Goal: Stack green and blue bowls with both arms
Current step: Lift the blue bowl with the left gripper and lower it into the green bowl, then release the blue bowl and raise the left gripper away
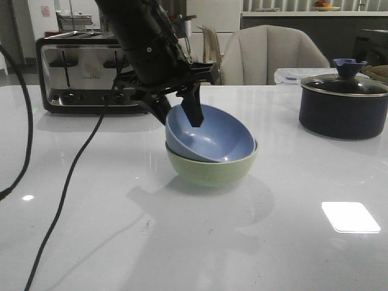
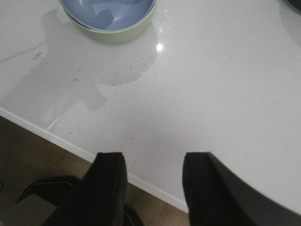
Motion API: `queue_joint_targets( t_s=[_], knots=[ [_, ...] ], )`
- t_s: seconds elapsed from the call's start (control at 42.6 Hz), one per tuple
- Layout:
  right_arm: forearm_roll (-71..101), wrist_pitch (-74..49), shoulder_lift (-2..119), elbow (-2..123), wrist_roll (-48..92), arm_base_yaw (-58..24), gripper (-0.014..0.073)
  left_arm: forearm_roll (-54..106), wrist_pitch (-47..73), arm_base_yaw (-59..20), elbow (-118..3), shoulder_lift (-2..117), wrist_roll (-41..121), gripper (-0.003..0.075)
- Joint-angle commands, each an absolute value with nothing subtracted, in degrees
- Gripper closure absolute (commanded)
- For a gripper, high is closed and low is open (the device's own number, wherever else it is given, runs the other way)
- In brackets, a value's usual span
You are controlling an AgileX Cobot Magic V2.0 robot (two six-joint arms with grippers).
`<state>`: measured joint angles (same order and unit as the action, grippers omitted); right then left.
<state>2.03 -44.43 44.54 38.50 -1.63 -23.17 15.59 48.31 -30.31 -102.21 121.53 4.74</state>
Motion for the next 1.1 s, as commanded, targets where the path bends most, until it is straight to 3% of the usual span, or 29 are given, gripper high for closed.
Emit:
queue_joint_targets(
  t_s=[0.0, 0.376, 0.728, 1.08],
  knots=[
    [1.63, -41.01, 44.14, 40.04, -1.54, -23.10, 0.0185, 16.87, 46.90, -30.62, -104.09, 117.41, 4.68, 0.0171],
    [1.63, -41.01, 44.14, 40.04, -1.54, -23.10, 0.0185, 13.25, 47.84, -31.55, -101.11, 103.83, 4.79, 0.0232],
    [1.63, -41.01, 44.14, 40.04, -1.54, -23.10, 0.0185, 11.40, 41.92, -37.02, -80.53, 81.89, 7.43, 0.0304],
    [1.63, -40.89, 44.14, 40.04, -1.54, -23.10, 0.0185, 9.11, 38.87, -38.75, -60.70, 61.51, 7.71, 0.0305]
  ],
)
